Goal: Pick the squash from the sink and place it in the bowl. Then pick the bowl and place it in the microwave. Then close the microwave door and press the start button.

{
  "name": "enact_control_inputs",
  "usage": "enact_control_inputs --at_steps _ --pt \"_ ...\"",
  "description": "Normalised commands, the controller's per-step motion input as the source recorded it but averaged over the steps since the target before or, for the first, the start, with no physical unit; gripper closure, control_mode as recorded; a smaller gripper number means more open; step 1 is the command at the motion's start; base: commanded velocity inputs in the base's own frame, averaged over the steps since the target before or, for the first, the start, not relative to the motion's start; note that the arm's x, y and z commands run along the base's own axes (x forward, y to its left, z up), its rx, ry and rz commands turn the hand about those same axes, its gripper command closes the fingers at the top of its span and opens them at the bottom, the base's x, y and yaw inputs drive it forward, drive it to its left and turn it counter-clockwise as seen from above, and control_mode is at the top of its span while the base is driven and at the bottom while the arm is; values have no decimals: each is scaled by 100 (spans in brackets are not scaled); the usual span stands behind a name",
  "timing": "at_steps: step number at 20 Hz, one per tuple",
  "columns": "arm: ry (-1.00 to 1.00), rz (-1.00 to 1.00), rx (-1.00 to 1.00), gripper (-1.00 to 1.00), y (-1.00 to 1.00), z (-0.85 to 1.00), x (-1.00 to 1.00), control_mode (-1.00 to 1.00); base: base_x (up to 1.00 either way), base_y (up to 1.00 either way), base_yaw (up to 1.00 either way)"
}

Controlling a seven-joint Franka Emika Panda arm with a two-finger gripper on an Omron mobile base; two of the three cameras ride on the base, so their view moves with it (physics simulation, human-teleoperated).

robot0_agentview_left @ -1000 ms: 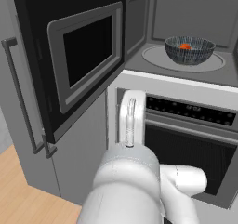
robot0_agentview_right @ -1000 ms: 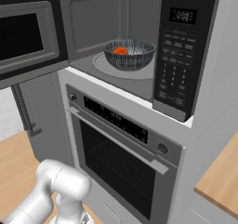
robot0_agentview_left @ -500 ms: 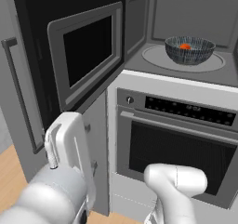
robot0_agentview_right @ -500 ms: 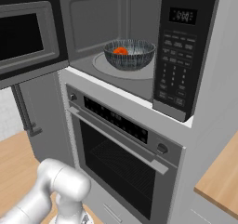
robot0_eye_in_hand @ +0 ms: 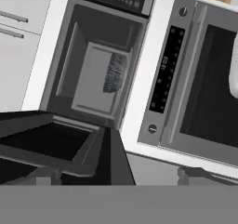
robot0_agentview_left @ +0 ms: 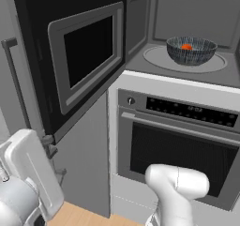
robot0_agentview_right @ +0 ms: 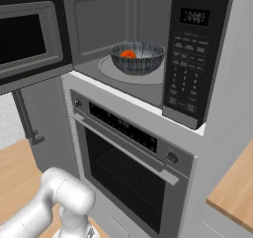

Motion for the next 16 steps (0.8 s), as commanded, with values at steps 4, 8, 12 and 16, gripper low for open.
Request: enact_control_inputs --at_steps 4,8,12,16 --pt "-5 -5 -1 -100 65 -46 70 -100 0 0 0" --pt "-6 -5 0 -100 70 -44 75 -100 0 0 0" --pt "-6 -5 0 -100 83 -47 67 -100 0 0 0" --pt "-5 -2 0 -100 63 -38 56 -100 0 0 0"
